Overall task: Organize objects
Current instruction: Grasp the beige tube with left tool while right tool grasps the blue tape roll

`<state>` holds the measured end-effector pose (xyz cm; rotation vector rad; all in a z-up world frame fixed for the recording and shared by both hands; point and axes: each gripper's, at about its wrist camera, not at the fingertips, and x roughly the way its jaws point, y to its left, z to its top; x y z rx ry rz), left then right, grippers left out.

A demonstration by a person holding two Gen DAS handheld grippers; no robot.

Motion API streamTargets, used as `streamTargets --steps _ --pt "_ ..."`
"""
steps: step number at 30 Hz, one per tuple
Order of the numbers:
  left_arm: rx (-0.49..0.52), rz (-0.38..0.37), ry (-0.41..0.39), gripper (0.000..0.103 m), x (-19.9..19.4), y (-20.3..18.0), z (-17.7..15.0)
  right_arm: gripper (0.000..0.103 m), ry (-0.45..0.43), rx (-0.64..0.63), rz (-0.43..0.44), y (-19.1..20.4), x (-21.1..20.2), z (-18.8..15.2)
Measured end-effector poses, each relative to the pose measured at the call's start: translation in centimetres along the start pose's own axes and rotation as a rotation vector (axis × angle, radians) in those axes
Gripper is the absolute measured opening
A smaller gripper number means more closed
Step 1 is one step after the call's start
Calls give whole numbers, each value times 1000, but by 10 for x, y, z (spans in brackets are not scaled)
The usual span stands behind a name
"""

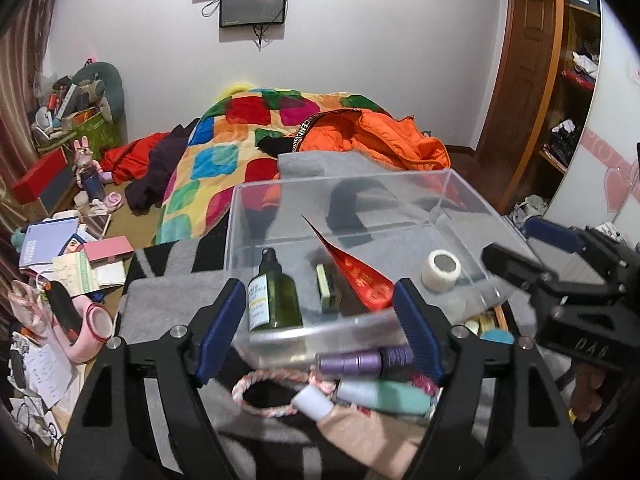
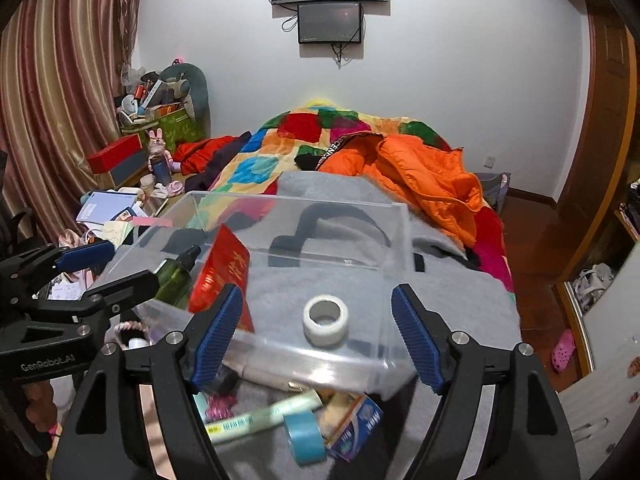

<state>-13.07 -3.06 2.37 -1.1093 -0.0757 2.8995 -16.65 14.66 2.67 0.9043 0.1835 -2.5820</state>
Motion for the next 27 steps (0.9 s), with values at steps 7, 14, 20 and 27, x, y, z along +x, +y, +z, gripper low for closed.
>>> streamTargets --steps 7,14,20,27 --pt "-3 23 40 78 1 0 -26 74 6 2 -26 -11 -14 -23" --pt "-33 15 75 78 3 1 -47 74 38 11 -12 -21 -21 -50" --pt "-56 16 119 78 15 5 -60 69 59 9 24 -15 -23 -68" --pt "-86 9 143 78 24 9 -74 47 101 -12 82 -4 -10 -75"
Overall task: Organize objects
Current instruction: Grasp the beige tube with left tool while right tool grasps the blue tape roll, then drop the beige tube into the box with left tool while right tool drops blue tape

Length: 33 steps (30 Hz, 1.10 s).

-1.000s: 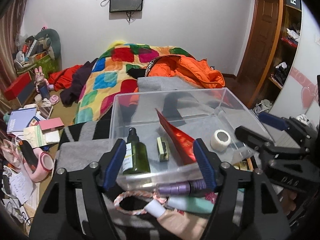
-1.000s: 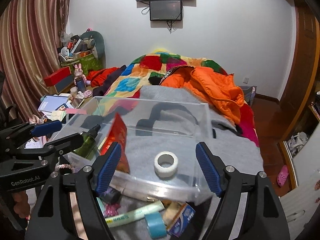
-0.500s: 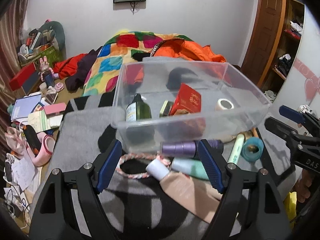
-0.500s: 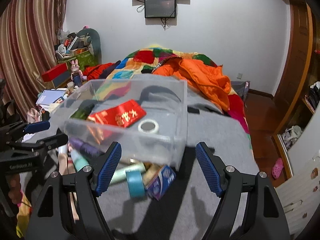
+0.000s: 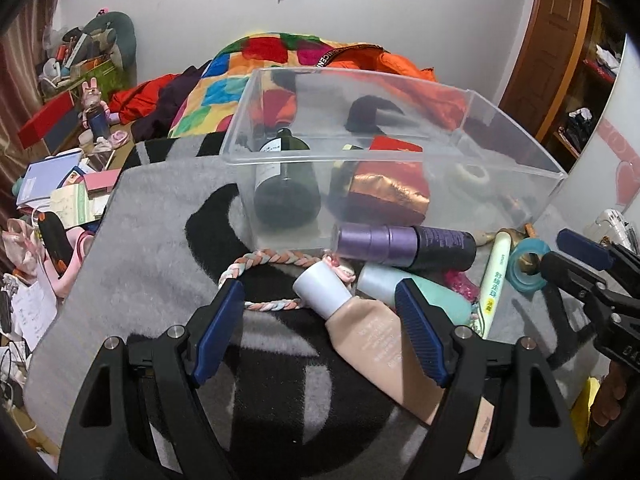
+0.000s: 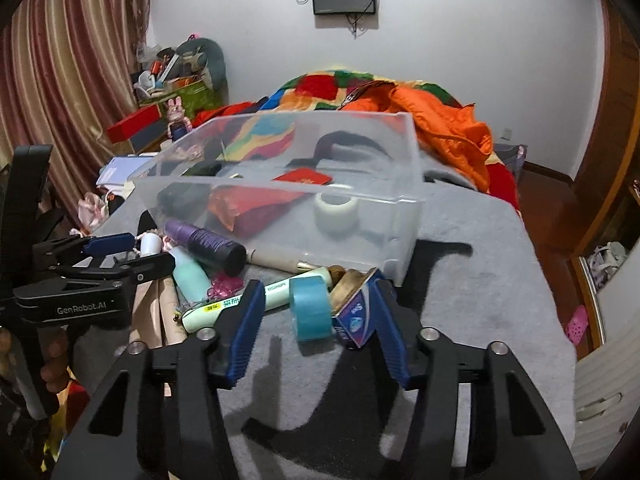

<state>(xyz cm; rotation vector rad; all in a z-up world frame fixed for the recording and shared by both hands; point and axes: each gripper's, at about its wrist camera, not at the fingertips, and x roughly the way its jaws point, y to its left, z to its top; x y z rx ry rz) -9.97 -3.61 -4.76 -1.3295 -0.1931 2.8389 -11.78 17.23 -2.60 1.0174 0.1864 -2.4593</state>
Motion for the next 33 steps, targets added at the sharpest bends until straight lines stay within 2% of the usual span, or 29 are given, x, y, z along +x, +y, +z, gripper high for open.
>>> streamTargets --steps 8,13,15,20,21,22,24,33 --pt "-37 -9 1 76 -8 19 -10 36 39 -18 57 7 10 -5" --pt "-52 -42 7 62 -13 23 -15 36 53 -34 74 14 13 -10" --pt "-54 -51 11 53 -12 22 -14 36 59 -32 79 15 15 -11" --pt "-52 -62 3 45 -15 16 -16 35 79 -21 82 14 20 -14" --pt "-55 -67 1 42 -16 16 -17 33 82 -18 82 13 21 -15" --pt "-56 -73 0 39 -17 16 -18 27 86 -16 78 12 21 -16" --pt "-59 -78 2 23 -20 15 -18 20 86 -3 67 10 21 -18" --pt "1 -46 -2 24 -30 9 -22 17 72 35 88 3 16 -18"
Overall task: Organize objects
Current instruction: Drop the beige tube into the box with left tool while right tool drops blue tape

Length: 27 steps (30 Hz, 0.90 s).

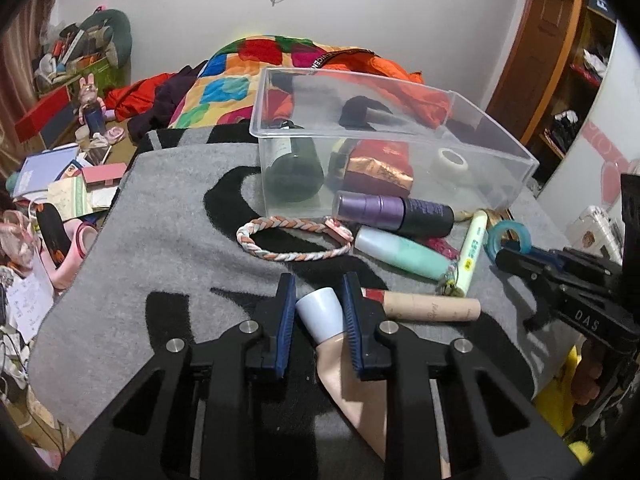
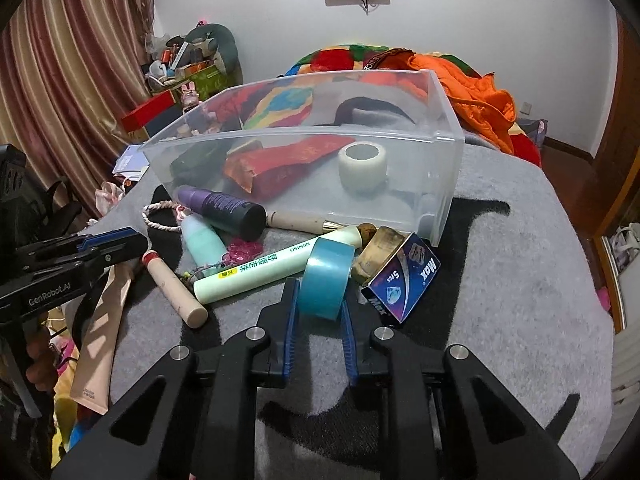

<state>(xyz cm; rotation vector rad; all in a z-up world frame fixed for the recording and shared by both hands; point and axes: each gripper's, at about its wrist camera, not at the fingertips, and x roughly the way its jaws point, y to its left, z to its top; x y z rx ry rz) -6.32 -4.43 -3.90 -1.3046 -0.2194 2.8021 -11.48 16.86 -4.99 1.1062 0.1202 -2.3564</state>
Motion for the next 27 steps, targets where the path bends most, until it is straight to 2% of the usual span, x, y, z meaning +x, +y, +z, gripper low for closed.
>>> streamTargets --steps 2,8,10,11,16,27 --pt "-7 -7 10 29 -1 1 -2 17 -4 1 2 0 -1 0" --pt "-22 -11 24 30 3 5 -11 17 -17 8 7 -1 -3 0" --pt "-27 -7 12 28 0 5 -12 17 -27 9 6 0 -6 1" --pt "-30 -2 4 23 -2 5 -13 17 -33 10 6 1 -8 1" --pt "-47 -3 -32 23 -15 8 -10 17 -68 19 8 1 -19 3" --pt "-67 -27 -134 22 -51 1 18 17 -140 21 17 3 -43 17"
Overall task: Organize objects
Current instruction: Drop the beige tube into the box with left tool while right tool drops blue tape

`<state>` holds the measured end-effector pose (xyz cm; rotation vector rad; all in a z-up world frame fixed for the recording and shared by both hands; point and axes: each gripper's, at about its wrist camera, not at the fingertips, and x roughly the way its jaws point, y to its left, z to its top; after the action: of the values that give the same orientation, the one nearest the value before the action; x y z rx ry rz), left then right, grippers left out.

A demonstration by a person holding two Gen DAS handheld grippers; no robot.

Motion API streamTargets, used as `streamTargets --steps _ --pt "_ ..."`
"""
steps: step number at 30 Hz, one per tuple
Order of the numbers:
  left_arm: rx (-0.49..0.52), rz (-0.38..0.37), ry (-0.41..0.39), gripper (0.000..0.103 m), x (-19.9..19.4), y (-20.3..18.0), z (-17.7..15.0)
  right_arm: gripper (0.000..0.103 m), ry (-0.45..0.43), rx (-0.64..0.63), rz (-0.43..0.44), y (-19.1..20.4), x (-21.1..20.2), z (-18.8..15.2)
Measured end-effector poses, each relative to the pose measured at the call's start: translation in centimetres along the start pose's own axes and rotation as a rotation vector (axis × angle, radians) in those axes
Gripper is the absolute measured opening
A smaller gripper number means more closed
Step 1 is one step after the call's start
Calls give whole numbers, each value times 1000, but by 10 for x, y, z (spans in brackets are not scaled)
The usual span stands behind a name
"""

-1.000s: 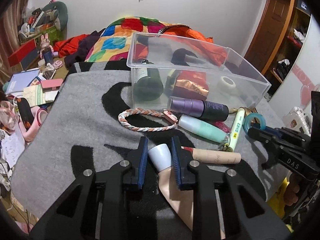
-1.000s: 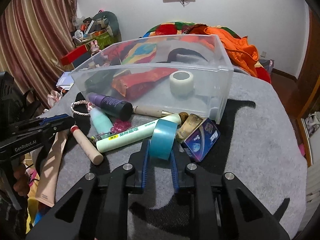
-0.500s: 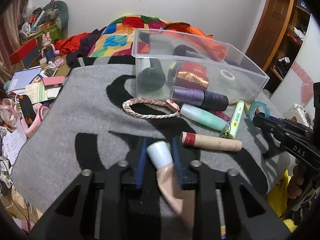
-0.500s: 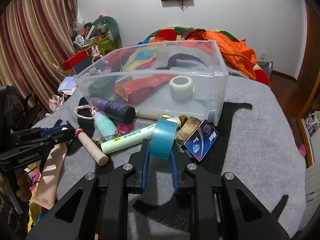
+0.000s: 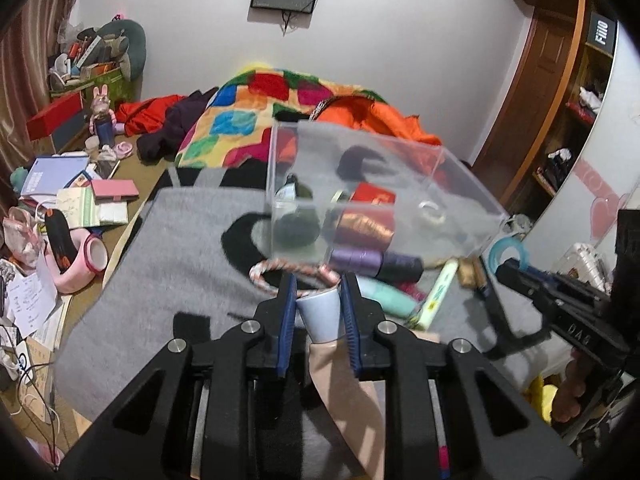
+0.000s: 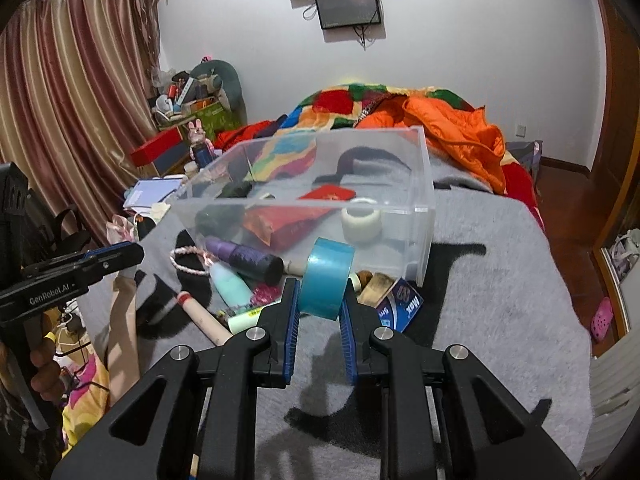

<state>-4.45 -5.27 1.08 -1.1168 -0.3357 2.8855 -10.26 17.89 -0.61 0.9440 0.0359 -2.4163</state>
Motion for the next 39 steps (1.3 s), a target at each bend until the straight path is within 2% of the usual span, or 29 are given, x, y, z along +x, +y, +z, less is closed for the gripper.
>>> streamTargets --steps 11,20,26,39 --pt "66 -9 -105 21 -32 -28 31 17 -72 -28 10 9 -21 17" --pt "80 -30 -182 21 -51 -40 61 17 -106 -44 10 15 -23 33" --pt "75 -57 -193 21 -48 -43 84 17 -120 -49 -3 15 -19 45" --pt "73 -13 -231 21 -28 -54 133 17 -97 -50 -38 3 4 65"
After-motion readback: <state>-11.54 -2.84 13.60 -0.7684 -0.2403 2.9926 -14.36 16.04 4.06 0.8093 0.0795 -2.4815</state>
